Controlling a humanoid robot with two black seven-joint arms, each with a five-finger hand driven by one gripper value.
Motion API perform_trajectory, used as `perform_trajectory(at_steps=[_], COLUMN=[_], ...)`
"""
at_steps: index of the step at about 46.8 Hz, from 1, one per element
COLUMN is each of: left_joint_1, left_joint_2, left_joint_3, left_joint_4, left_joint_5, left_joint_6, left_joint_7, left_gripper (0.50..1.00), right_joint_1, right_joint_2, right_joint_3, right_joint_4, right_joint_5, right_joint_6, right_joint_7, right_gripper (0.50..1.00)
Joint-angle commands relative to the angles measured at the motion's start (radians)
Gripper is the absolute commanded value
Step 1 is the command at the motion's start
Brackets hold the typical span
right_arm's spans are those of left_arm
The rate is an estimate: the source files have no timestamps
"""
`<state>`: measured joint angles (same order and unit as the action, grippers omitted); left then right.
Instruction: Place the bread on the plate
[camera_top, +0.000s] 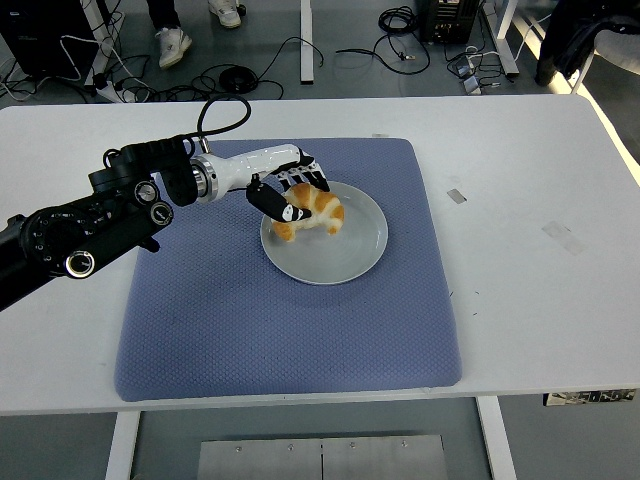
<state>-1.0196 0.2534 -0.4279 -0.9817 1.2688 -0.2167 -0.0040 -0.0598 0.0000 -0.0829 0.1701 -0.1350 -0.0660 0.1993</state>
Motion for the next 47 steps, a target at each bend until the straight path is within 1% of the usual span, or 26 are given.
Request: perform_trajectory(at_steps=[1,2,3,5,9,15,18,21,23,30,33,40,44,47], left_joint_1=[0.001,0.001,0.001,0.003,0.004,0.003,0.003,0.003,0.003,0.000,-0.008,-0.039,-0.048,-0.068], left_joint_2=[-0.002,-0.002,-0.003,-0.003,-0.011,-0.039,-0.039,-0.039,-0.039,-0.029,-0.020,0.055,0.112,0.161], left_joint_3=[0.000,0.000,0.000,0.000,0.001,0.028,0.028,0.028,0.028,0.014,0.006,-0.009,-0.014,-0.018], left_joint_4=[0.000,0.000,0.000,0.000,0.000,0.000,0.000,0.000,0.000,0.000,0.000,0.000,-0.002,-0.002], left_joint_5=[0.000,0.000,0.000,0.000,0.000,-0.002,-0.003,-0.011,-0.012,-0.025,-0.043,-0.126,-0.184,-0.258], left_joint_6=[0.000,0.000,0.000,0.000,0.000,0.000,0.002,0.005,0.008,0.033,0.036,0.034,0.034,0.034], left_joint_7=[-0.001,-0.001,-0.001,-0.001,0.001,0.001,0.001,0.001,0.001,0.001,0.002,0.001,0.001,-0.001], left_gripper=[0.611,0.616,0.631,0.676,0.745,0.796,0.820,0.861,0.878,0.955,0.971,0.974,0.974,0.974], right_joint_1=[0.000,0.000,0.000,0.000,0.000,0.000,0.000,0.000,0.000,0.000,0.000,0.000,0.000,0.000], right_joint_2=[0.000,0.000,0.000,0.000,0.000,0.000,0.000,0.000,0.000,0.000,0.000,0.000,0.000,0.000], right_joint_3=[0.000,0.000,0.000,0.000,0.000,0.000,0.000,0.000,0.000,0.000,0.000,0.000,0.000,0.000], right_joint_4=[0.000,0.000,0.000,0.000,0.000,0.000,0.000,0.000,0.000,0.000,0.000,0.000,0.000,0.000], right_joint_5=[0.000,0.000,0.000,0.000,0.000,0.000,0.000,0.000,0.000,0.000,0.000,0.000,0.000,0.000], right_joint_6=[0.000,0.000,0.000,0.000,0.000,0.000,0.000,0.000,0.000,0.000,0.000,0.000,0.000,0.000], right_joint_7=[-0.001,0.000,0.000,-0.001,0.000,0.000,0.000,0.000,0.000,0.000,-0.001,0.000,0.000,0.000], right_gripper=[1.000,1.000,1.000,1.000,1.000,1.000,1.000,1.000,1.000,1.000,1.000,1.000,1.000,1.000])
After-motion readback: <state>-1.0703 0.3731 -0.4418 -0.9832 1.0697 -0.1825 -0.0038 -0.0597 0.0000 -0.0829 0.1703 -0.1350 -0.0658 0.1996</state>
